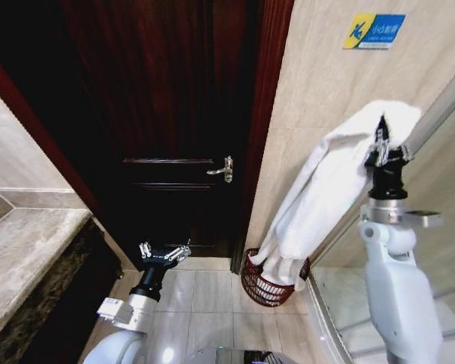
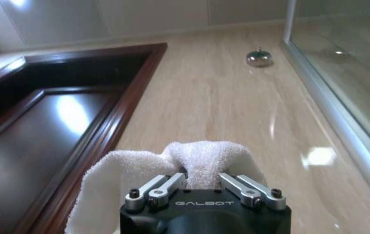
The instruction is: Discard the used towel into the hamper.
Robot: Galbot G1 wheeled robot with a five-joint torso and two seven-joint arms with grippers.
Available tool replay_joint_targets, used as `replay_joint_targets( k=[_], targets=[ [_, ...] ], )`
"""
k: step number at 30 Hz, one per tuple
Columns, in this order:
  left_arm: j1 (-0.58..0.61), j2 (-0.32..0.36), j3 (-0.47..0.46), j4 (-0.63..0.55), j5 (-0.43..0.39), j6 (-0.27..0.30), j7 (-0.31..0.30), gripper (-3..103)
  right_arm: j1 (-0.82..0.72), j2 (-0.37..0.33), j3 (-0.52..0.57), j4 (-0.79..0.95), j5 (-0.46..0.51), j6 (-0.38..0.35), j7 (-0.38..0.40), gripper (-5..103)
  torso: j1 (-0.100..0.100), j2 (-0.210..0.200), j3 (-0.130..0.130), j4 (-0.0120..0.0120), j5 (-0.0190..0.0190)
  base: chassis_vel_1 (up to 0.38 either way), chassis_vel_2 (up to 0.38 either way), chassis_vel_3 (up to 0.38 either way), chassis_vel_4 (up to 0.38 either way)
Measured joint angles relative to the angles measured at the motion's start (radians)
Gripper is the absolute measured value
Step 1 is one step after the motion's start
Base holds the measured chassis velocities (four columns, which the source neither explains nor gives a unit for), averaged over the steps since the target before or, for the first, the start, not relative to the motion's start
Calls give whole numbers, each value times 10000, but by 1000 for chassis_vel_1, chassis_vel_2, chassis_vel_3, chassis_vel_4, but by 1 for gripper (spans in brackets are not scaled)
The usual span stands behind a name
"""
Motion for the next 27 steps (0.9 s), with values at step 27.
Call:
replay_joint_targets(
  k=[27],
  targets=[
    [0, 0, 0, 0, 0, 0, 0, 100, -1448, 1159, -6, -1581, -590, 1372, -688, 8, 0, 0, 0, 2, -2, 0, 0, 0, 0]
  ],
)
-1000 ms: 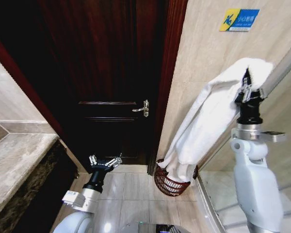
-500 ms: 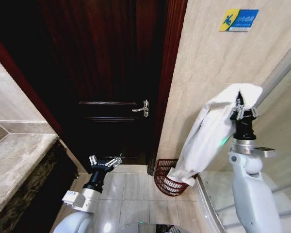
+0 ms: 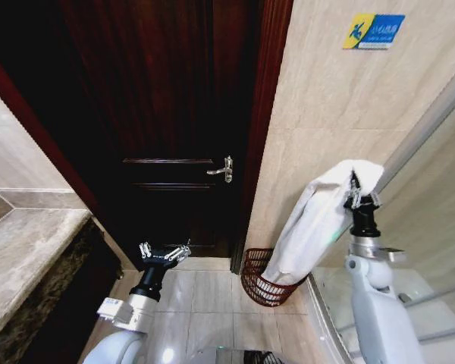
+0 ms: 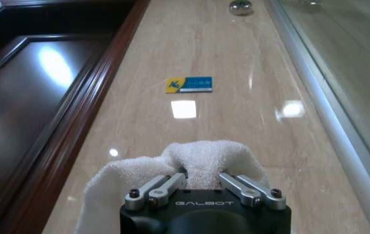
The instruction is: Discard the used towel into the hamper.
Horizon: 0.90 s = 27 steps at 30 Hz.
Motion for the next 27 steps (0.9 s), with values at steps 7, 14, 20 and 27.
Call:
replay_joint_targets(
  k=[7, 14, 20, 27],
  targets=[
    [0, 1, 0, 0, 0, 0, 0, 100, 53, 283, -183, -544, 44, 527, -593, 8, 0, 0, 0, 0, -3, 0, 0, 0, 0],
    [0, 1, 0, 0, 0, 0, 0, 100, 29, 564, -307, -1187, -45, 1032, -724, 8, 0, 0, 0, -1, -2, 0, 0, 0, 0],
    [0, 1, 0, 0, 0, 0, 0, 100, 193, 711, -544, -2514, -56, 1491, -1034, 8, 1, 0, 0, -1, 0, 0, 0, 0, 0],
    [0, 0, 0, 0, 0, 0, 0, 100, 269, 795, -810, -3322, 251, 1493, -1115, 8, 0, 0, 0, -1, -1, 0, 0, 0, 0]
  ],
)
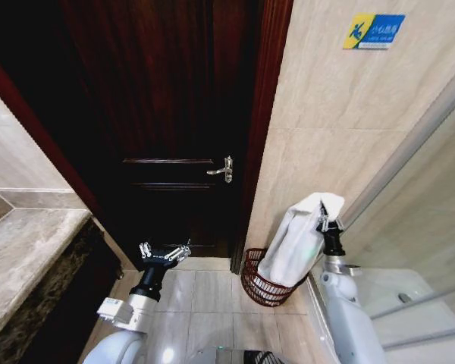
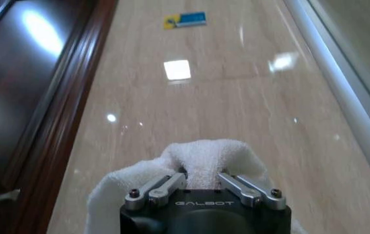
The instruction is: Discard the used towel into the hamper.
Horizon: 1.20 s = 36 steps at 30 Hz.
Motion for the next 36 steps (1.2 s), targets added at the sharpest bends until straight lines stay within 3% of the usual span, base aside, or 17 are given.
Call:
replay_joint_targets(
  k=[19, 36],
  targets=[
    [0, 0, 0, 0, 0, 0, 0, 100, 822, 70, -374, -3176, 293, -27, -625, 8, 1, 0, 0, -1, 1, 0, 0, 0, 0],
    [0, 0, 0, 0, 0, 0, 0, 100, 829, 459, -517, -4782, 244, -35, -731, 8, 0, 0, 0, 0, 0, 0, 0, 0, 0]
  ],
)
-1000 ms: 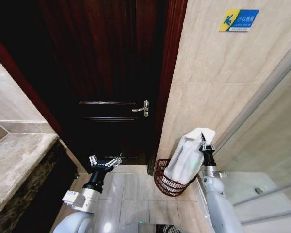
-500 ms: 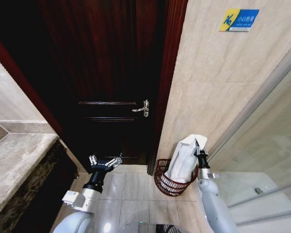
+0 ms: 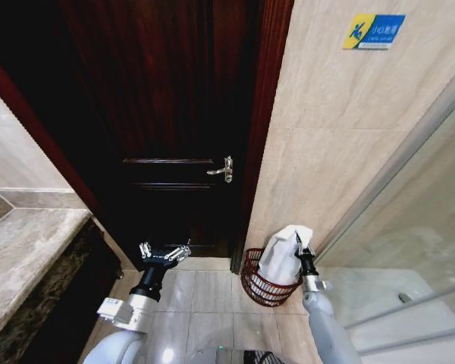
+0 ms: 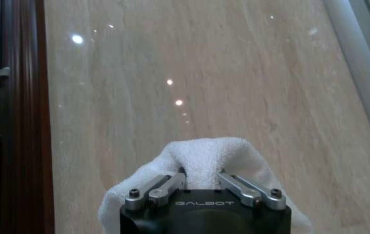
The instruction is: Discard the used towel into the hamper.
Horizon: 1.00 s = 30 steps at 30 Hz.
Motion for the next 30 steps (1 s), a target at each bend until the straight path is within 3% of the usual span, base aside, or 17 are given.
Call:
replay_joint_targets(
  k=[19, 30],
  targets=[
    [0, 0, -1, 0, 0, 0, 0, 100, -327, 60, 190, -1146, -264, -5, -416, 8, -5, 2, -2, 0, -1, -13, 17, 15, -18],
    [-2, 0, 0, 0, 0, 0, 0, 100, -415, 84, 892, -2515, -588, -4, -1392, 8, 14, -5, 4, 1, -4, -135, 130, 153, -133]
  ],
)
